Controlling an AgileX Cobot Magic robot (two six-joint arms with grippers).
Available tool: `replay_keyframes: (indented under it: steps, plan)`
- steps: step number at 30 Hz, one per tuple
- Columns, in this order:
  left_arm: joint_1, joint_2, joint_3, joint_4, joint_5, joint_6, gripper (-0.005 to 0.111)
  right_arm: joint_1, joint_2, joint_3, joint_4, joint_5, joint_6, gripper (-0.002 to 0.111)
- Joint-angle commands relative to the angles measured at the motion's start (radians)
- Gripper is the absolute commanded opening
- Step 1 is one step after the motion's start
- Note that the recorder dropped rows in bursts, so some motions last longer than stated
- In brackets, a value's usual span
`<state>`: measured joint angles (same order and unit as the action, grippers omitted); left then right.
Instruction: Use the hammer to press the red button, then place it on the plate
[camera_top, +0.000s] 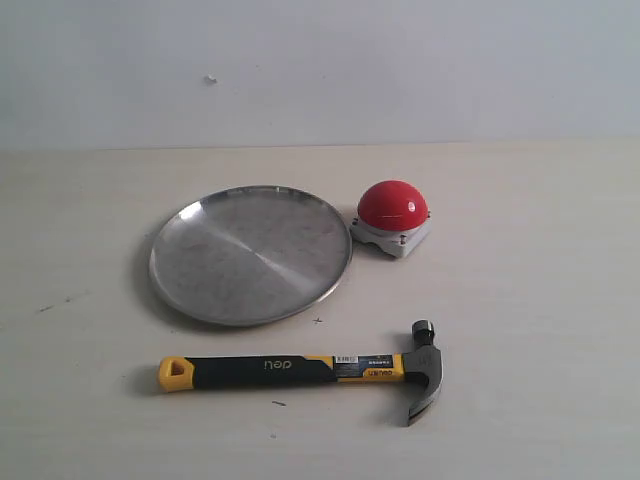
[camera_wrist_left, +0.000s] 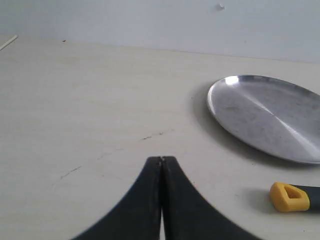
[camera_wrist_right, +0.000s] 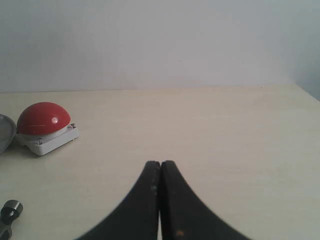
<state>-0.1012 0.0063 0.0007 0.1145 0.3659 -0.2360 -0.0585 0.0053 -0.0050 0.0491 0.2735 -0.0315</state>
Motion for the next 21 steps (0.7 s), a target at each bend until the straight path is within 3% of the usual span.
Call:
replay_keyframes:
  steps: [1, 18, 21]
  plan:
    - [0.003, -0.006, -0.001, 0.005, -0.002, -0.007, 0.0, -0.008, -0.005, 0.005, 0.001, -0.011, 0.0, 0.0]
    - [0.003, -0.006, -0.001, 0.034, -0.004, -0.003, 0.0, -0.008, -0.005, 0.005, 0.008, -0.011, 0.0, 0.0]
    - [0.003, -0.006, -0.001, 0.11, -0.033, 0.0, 0.0, -0.008, -0.005, 0.005, 0.008, -0.011, 0.0, 0.0]
